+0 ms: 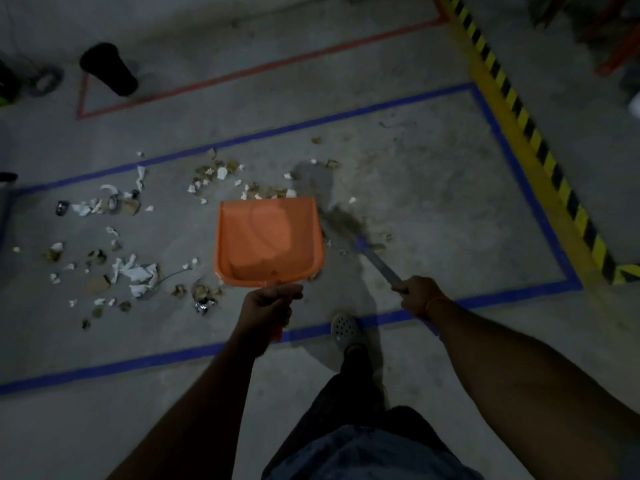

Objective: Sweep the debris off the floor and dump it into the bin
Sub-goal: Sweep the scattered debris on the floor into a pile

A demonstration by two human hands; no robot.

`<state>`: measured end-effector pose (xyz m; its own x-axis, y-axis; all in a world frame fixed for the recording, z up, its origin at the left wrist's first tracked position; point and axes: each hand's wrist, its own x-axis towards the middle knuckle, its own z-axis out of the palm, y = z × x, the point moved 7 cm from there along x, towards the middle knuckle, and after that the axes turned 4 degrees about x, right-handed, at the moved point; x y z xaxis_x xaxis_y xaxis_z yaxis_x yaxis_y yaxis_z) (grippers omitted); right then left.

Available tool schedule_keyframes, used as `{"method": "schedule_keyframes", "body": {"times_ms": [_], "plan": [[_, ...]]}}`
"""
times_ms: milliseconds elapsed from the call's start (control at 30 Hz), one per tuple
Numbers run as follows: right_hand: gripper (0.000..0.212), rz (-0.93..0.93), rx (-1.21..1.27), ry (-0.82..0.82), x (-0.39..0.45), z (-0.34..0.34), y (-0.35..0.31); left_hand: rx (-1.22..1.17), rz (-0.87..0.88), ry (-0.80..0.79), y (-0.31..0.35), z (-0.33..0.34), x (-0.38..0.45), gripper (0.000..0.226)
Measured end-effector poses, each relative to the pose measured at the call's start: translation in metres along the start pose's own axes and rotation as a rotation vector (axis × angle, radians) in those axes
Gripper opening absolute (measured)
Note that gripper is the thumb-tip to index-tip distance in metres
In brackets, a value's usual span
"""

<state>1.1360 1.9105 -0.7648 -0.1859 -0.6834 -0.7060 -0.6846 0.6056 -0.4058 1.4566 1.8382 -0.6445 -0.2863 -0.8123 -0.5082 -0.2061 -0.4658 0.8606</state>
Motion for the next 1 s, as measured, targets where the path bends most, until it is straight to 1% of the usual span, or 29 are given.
{"method": "schedule_keyframes", "body": {"times_ms": [133,267,367,467,533,633,700,800,900,1000], "plan": [[0.049,-0.033,0.080,0.040,-0.037,0.020,0.008,-0.020,-0.032,-0.069,-0.016,-0.001,-0.034,0.024],[0.044,0.035,0.193,0.197,-0.068,0.024,0.039,-0.021,-0.010,-0.031,-0.019,-0.006,-0.051,0.025],[0.044,0.132,0.208,0.259,-0.085,0.027,0.062,0.004,-0.016,-0.036,-0.023,-0.009,-0.065,0.024],[0.044,0.199,0.149,0.227,-0.096,0.036,0.075,-0.032,-0.026,-0.044,-0.025,-0.013,-0.074,0.024],[0.043,0.211,0.084,0.181,-0.099,0.046,0.072,-0.024,-0.035,-0.009,-0.029,-0.021,-0.078,0.026],[0.045,0.162,0.001,0.100,-0.098,0.071,0.044,-0.005,-0.046,0.031,-0.034,-0.041,-0.081,0.027],[0.047,0.109,-0.068,0.042,-0.093,0.089,0.012,-0.011,-0.049,0.030,-0.036,-0.059,-0.083,0.026],[0.044,0.041,-0.114,0.007,-0.076,0.110,-0.046,-0.021,-0.061,0.040,-0.037,-0.095,-0.088,0.024],[0.046,-0.028,-0.101,-0.027,-0.060,0.125,-0.105,-0.009,-0.041,0.076,-0.039,-0.136,-0.090,0.023],[0.050,-0.069,-0.004,-0.069,-0.051,0.141,-0.147,0.001,-0.054,0.114,-0.045,-0.173,-0.089,0.023]]}}
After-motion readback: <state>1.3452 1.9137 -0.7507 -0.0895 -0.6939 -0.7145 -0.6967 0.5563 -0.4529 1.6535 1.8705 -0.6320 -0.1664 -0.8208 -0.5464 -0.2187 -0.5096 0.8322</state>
